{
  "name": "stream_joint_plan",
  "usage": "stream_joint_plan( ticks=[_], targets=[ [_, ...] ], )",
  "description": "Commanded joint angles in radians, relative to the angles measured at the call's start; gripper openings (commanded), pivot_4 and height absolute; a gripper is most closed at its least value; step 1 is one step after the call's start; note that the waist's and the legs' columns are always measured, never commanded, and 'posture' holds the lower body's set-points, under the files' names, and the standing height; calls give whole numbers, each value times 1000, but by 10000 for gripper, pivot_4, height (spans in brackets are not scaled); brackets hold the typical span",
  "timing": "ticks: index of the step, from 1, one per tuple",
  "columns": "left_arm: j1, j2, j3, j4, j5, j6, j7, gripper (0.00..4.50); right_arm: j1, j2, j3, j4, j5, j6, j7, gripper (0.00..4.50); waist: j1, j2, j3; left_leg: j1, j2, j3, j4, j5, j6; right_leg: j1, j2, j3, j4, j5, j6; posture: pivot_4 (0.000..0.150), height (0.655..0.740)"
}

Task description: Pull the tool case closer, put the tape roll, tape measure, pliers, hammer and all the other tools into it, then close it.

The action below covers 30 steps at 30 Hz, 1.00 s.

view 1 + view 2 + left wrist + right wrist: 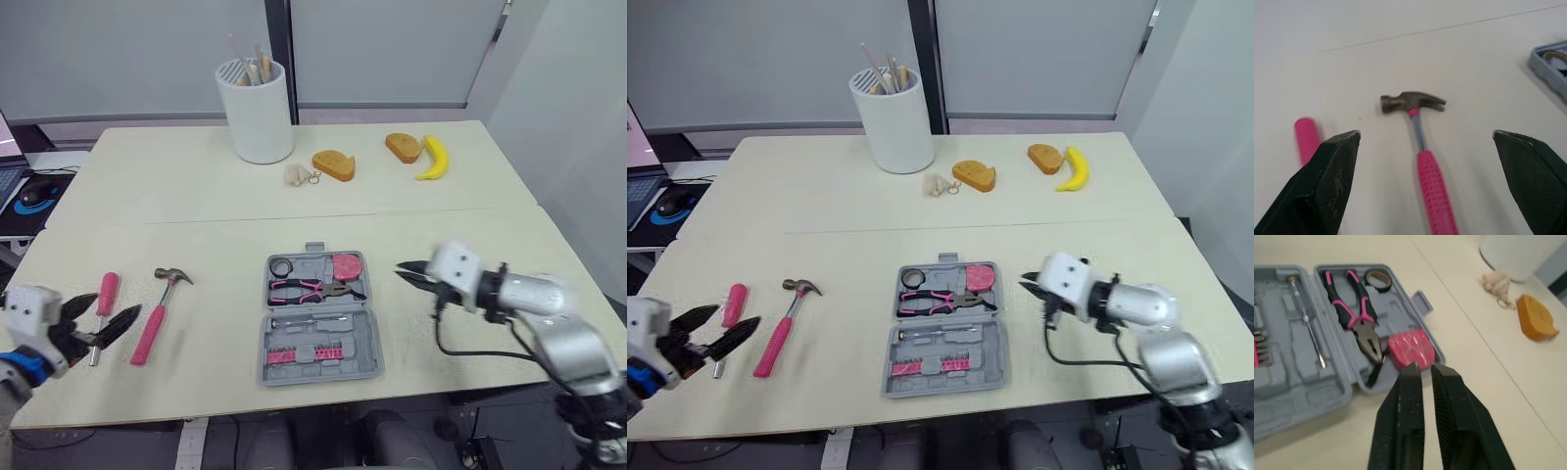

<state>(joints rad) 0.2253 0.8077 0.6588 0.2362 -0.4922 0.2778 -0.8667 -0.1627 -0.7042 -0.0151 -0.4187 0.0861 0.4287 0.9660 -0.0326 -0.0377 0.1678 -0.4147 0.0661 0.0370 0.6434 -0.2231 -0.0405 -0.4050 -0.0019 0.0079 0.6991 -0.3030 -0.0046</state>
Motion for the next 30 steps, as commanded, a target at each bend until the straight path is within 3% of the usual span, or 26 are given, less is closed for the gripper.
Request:
stream_joint_plan(
  ticks=[1, 8, 11, 30],
  targets=[
    [42, 62, 101, 146, -14, 22, -37, 45000, 87, -102, -143, -83, 111, 72, 79, 15094, 1, 0, 0, 0, 0, 0, 0, 0, 0, 0, 0, 0, 0, 0, 0, 1500, 7337],
    [101, 107, 124, 285, 13, -25, -109, 45000, 233, -228, -243, -107, 174, 55, 142, 32988, 5, -2, -2, 0, 5, 0, 0, 0, 0, 1, -1, 0, -1, -1, 1, 1500, 7337],
    [103, 111, 115, 274, 7, -32, -139, 45000, 258, -257, -260, -89, 184, 36, 156, 43648, 8, -3, -2, 0, 4, 1, 0, 0, 0, 1, -2, 0, -1, -1, 1, 1500, 7337],
    [93, 126, 94, 89, 4, 73, -196, 45000, 193, -327, -274, 58, 230, -44, 213, 44419, 4, -4, -3, 0, 4, 2, 0, 0, 0, 0, -2, 1, -1, 0, 0, 1500, 7337]
  ],
)
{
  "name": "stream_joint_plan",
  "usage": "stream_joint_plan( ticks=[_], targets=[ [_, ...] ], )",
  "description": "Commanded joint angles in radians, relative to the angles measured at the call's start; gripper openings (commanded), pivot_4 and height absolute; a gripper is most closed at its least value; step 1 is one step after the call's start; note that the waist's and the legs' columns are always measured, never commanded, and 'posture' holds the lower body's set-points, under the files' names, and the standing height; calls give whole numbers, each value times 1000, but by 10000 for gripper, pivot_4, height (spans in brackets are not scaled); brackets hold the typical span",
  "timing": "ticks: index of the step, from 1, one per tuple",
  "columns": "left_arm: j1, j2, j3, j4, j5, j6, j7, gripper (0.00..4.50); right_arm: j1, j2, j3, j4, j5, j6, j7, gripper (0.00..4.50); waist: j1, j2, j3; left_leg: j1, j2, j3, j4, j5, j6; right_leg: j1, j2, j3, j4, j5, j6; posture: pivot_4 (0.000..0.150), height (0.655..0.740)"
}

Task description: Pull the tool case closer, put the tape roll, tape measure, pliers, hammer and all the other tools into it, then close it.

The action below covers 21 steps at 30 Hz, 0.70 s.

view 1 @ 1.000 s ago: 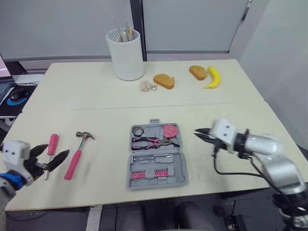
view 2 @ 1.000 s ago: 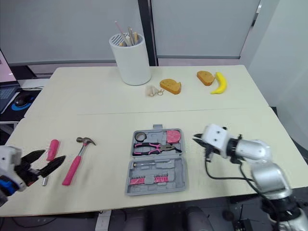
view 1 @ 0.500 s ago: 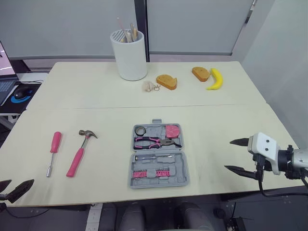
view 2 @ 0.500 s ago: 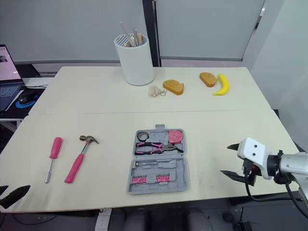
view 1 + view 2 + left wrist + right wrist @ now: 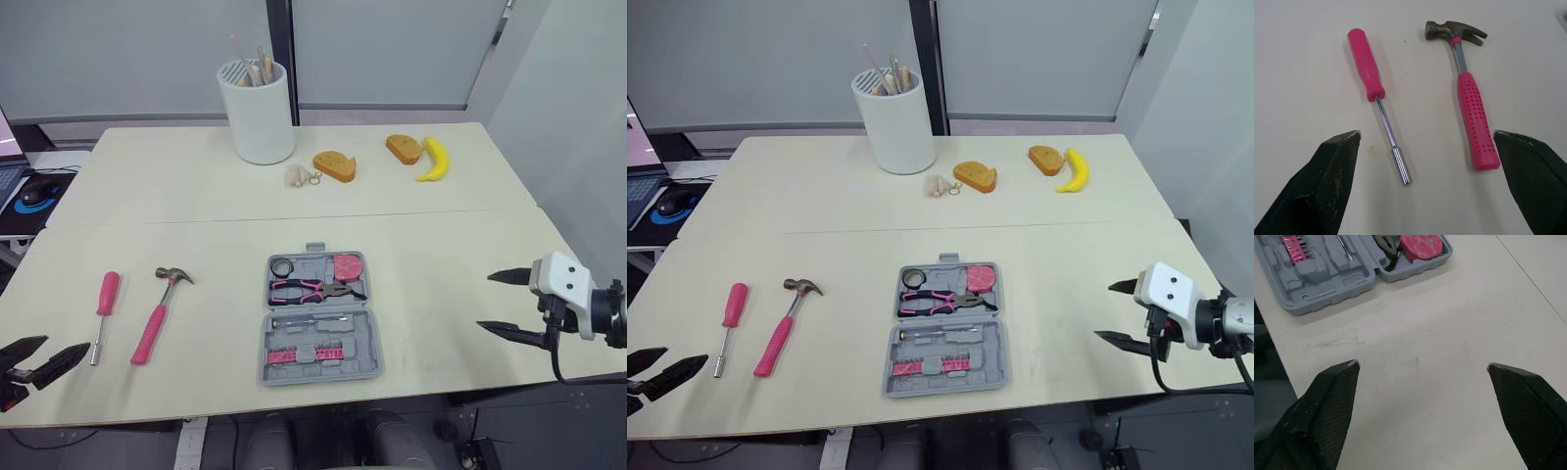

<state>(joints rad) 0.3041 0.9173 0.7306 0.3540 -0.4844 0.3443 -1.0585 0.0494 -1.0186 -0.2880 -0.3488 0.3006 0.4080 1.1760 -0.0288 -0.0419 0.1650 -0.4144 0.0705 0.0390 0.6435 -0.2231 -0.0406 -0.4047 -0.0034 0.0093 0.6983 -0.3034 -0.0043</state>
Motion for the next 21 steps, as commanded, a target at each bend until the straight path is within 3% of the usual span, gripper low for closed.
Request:
stream_joint_plan(
  ticks=[1, 21],
  targets=[
    [20, 17, 26, -33, -4, 8, -5, 45000, -22, -12, 5, -10, 15, -25, 3, 44419, 0, 0, 0, 0, 0, 0, 0, 0, 0, 0, 0, 0, 0, 0, 0, 1500, 7337],
    [80, -34, 62, -146, -30, 39, 46, 45000, -97, 3, 77, -54, 58, 6, -10, 44419, 1, 0, 0, 0, 0, 0, 0, 0, 0, 0, 0, 1, 0, 0, 0, 1500, 7337]
  ],
)
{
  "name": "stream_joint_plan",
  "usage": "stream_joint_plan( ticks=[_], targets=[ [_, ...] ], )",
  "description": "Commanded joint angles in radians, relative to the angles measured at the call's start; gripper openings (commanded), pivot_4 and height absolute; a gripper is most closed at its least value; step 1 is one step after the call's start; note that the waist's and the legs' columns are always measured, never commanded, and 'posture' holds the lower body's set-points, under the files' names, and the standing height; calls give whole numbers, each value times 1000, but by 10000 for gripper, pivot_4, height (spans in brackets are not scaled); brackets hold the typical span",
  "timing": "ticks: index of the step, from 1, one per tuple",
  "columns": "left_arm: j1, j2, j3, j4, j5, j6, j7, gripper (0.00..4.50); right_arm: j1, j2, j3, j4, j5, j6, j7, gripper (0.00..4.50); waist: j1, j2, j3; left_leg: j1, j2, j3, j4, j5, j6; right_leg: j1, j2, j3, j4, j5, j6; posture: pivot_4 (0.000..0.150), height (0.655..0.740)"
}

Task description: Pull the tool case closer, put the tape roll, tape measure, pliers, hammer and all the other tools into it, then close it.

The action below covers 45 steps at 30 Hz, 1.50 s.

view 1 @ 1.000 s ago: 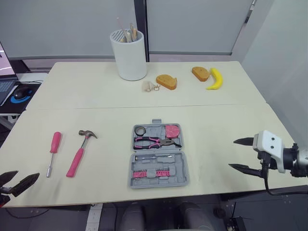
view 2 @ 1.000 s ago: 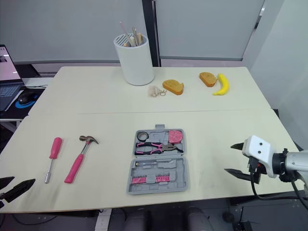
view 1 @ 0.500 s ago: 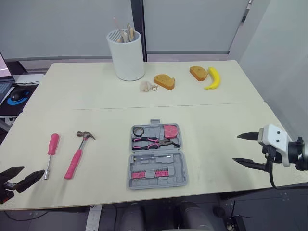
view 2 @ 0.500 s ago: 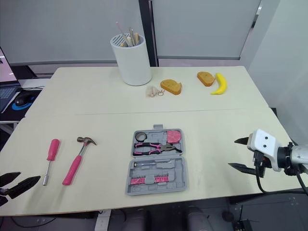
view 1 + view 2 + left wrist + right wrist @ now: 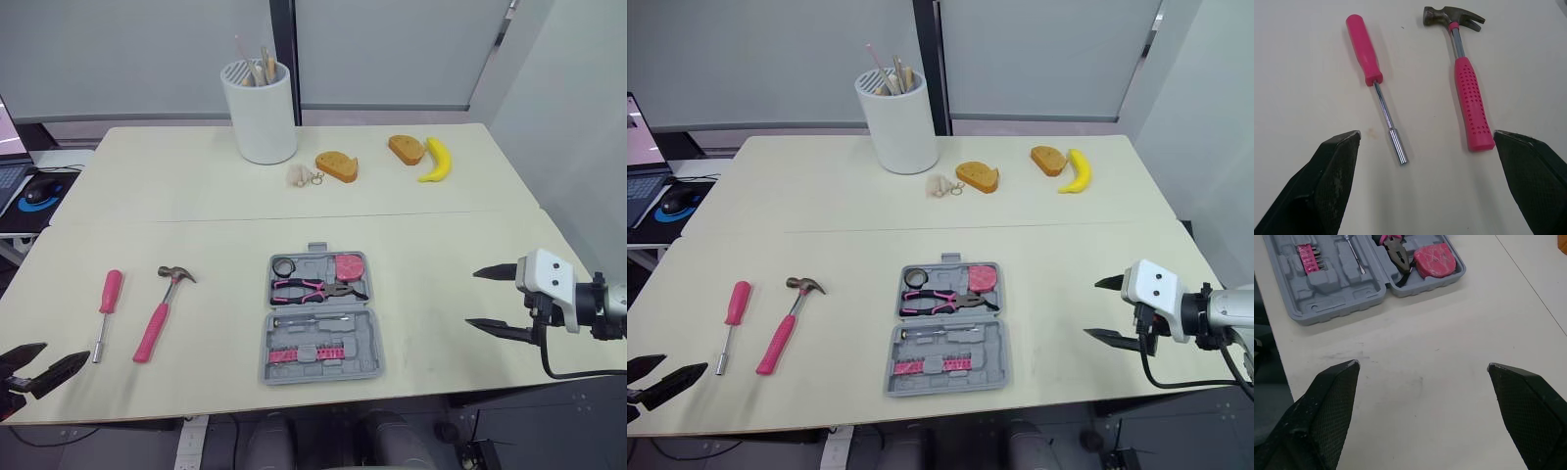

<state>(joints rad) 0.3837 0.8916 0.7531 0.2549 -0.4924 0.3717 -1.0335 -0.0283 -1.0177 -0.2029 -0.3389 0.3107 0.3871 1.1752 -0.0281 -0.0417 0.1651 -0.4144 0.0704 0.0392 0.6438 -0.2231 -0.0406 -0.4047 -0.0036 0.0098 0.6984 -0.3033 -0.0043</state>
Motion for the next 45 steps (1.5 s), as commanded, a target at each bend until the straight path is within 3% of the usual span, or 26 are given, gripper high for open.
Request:
stream_joint_plan(
  ticks=[1, 5, 9, 14, 23, 34, 37, 45],
  targets=[
    [-3, -18, 39, -61, -25, 21, 35, 45000, -27, 7, 0, -85, 60, 39, -14, 44419, 0, 0, 0, 0, 0, 0, 0, 0, 0, 0, 0, 0, 0, 0, 0, 1500, 7337],
    [-5, -54, 28, -118, -34, 52, 84, 45000, -58, 24, 35, -140, 94, 71, -31, 44419, 0, 0, 0, 0, 0, 0, 0, 0, 0, 0, 0, 0, 0, 0, 0, 1500, 7337],
    [-51, -185, -47, -282, -36, 118, 256, 45000, -227, 110, 153, -214, 165, 148, -71, 44419, -3, 2, 0, 1, 0, 1, 1, 0, 0, 0, 0, 3, 1, 1, 1, 1500, 7337],
    [-113, -260, -123, -373, -7, 190, 397, 45000, -287, 120, 216, -213, 167, 166, -67, 44419, 7, -4, -3, -1, -1, -1, 1, 0, 0, 1, 0, 0, 0, 1, 1, 1500, 7337],
    [-334, -329, -292, -240, 109, 224, 598, 45000, -373, 160, 317, -187, 136, 151, -65, 44419, 10, -5, -3, 0, -5, -2, 1, 0, 0, 1, 0, 0, 1, 1, 1, 1500, 7337],
    [-568, -370, -408, 41, 210, 139, 660, 45000, -386, 165, 350, -192, 116, 149, -67, 44419, 12, -4, -3, -1, -6, -3, 2, 0, 0, 1, 0, 0, 1, 2, 1, 1500, 7337],
    [-597, -374, -423, 87, 224, 135, 664, 39228, -380, 161, 347, -201, 117, 154, -68, 45000, 14, -3, -3, -1, -6, -3, 2, 0, 0, 1, 0, 0, 2, 2, 1, 1500, 7337],
    [-587, -394, -443, 72, 220, 163, 653, 14727, -368, 153, 335, -212, 118, 158, -73, 45000, 22, -1, -5, -1, -6, -2, 2, 0, 0, 2, 0, 0, 2, 2, 2, 1500, 7337]
  ],
)
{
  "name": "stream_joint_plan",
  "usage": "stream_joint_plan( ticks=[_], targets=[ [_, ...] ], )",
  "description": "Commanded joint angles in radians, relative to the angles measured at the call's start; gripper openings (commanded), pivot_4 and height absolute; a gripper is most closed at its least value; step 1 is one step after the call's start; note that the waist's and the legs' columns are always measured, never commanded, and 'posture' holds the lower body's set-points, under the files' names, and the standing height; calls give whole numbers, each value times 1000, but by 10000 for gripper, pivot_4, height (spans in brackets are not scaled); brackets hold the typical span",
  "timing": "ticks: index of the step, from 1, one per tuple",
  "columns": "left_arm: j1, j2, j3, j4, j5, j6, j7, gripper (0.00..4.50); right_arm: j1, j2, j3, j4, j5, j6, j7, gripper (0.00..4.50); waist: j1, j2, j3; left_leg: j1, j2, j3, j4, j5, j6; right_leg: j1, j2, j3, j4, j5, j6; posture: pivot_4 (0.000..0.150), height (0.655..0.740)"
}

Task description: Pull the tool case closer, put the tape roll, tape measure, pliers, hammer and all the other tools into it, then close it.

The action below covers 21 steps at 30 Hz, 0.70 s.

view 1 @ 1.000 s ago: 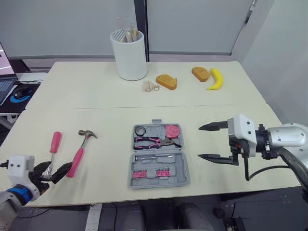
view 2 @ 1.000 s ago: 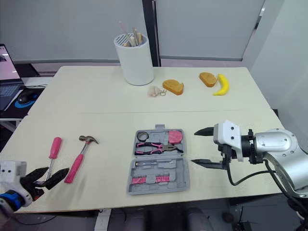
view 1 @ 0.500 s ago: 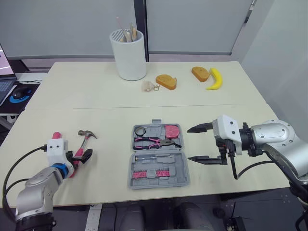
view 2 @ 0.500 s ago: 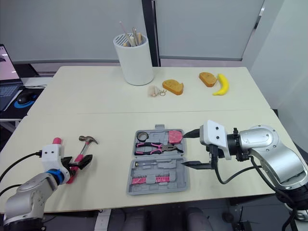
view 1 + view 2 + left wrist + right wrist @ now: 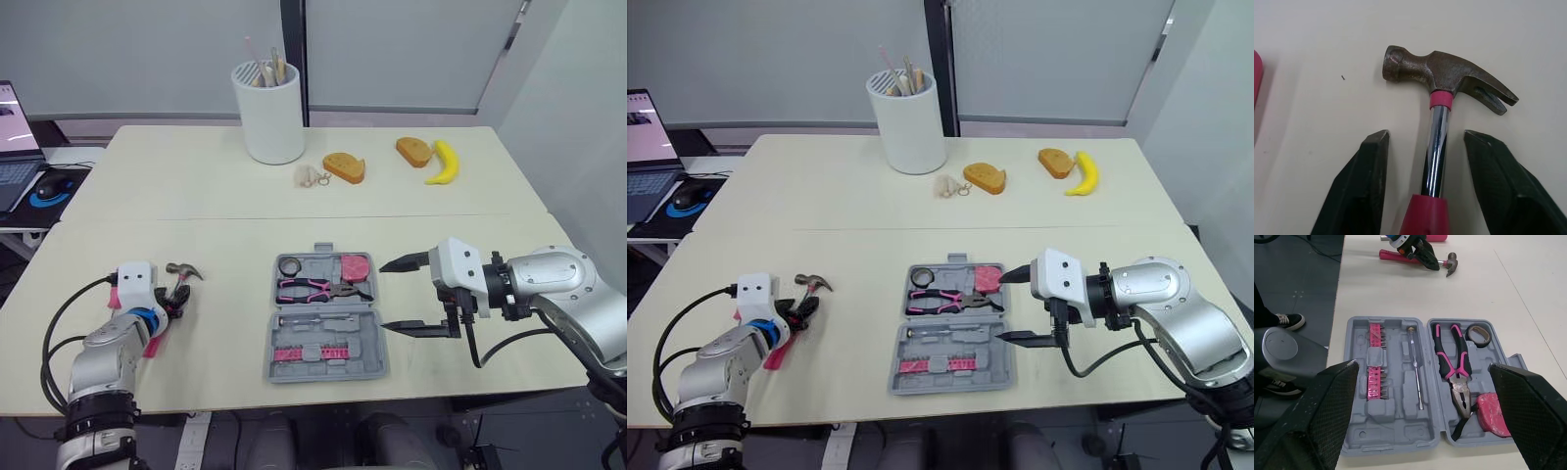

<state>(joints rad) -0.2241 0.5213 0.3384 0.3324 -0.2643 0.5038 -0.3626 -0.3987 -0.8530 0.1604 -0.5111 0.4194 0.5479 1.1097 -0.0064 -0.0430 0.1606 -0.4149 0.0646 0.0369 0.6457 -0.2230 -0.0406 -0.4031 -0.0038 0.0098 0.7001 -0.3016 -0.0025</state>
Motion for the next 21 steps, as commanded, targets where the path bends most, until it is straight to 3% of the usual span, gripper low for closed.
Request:
stream_joint_plan(
  ticks=[1, 4, 21],
  targets=[
    [25, -25, -27, -12, -9, 30, -19, 11650, 3, -12, -29, -40, 9, -3, -8, 45000, 1, 0, 0, 0, 0, 0, 0, 0, 0, 0, 0, 0, 0, 0, 0, 1500, 7337],
    [36, -27, -18, -40, -16, 36, -19, 3407, 4, -11, -27, -43, 8, -2, -10, 45000, 1, 2, -1, 0, 0, 0, 0, 0, 0, 0, 0, 0, 0, 0, 0, 1500, 7337],
    [277, -103, -53, -556, -102, 207, -17, 2965, 15, -8, -22, -37, -5, -14, -12, 45000, 1, 1, -1, 0, 0, 0, 0, 0, 0, 0, -1, 1, -1, 0, 1, 1500, 7337]
  ],
)
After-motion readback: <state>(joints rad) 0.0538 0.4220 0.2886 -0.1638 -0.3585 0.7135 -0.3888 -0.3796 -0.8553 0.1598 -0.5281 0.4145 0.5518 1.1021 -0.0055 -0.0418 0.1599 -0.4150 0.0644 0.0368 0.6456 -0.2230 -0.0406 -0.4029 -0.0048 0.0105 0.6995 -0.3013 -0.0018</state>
